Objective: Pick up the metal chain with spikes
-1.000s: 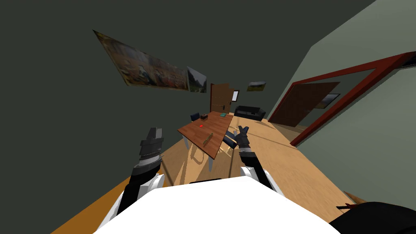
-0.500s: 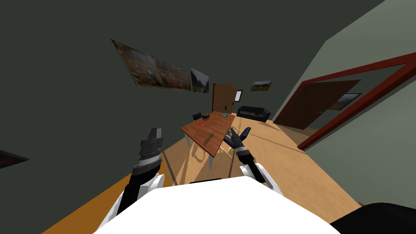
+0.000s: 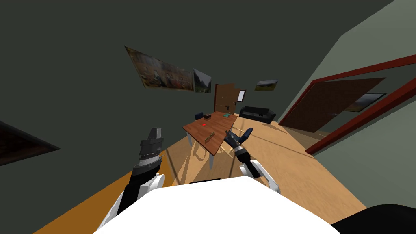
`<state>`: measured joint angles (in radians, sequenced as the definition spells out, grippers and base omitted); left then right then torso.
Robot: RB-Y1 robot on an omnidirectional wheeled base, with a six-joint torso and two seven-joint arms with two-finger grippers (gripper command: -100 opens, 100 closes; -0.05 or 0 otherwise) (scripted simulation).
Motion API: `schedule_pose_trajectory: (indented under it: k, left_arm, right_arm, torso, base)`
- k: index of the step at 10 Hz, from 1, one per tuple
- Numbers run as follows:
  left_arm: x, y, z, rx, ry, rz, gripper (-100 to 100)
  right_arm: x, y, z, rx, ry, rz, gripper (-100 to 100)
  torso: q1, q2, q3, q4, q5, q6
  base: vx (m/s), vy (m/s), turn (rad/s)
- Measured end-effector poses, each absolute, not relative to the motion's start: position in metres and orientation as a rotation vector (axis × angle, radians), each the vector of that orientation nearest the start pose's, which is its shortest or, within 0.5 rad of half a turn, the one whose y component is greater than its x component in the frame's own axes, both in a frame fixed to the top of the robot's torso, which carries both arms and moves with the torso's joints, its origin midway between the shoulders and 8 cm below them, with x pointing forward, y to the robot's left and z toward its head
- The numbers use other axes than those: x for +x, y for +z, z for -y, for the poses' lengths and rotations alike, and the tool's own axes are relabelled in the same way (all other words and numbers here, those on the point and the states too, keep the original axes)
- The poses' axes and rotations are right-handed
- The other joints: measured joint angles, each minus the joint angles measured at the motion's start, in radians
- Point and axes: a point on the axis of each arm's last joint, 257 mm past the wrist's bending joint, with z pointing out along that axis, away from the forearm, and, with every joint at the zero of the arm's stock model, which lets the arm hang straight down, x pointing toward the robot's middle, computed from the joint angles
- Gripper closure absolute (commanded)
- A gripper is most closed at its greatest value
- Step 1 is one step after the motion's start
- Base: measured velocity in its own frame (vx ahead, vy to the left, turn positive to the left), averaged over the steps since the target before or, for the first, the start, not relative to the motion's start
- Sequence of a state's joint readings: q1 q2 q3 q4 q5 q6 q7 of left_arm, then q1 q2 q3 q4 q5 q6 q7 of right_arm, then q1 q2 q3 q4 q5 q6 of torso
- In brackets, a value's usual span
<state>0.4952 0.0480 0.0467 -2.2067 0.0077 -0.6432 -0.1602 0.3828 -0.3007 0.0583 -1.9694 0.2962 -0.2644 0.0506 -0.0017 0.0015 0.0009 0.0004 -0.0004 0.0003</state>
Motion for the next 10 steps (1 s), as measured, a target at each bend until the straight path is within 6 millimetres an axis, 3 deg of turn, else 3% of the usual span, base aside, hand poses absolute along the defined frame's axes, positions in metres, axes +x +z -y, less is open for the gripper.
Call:
schedule_pose_trajectory:
  k: [10]
  left_arm:
    - [0.331, 0.021, -0.289, -0.502, -1.13, -0.625, 0]
  right_arm:
    - [0.452, -0.242, 0.243, 0.112, 0.597, -1.622, -100]
  torso:
    - [0.001, -0.001, -0.001, 0.0, 0.0, 0.0]
  base:
    - [-0.025, -0.009, 0.112]
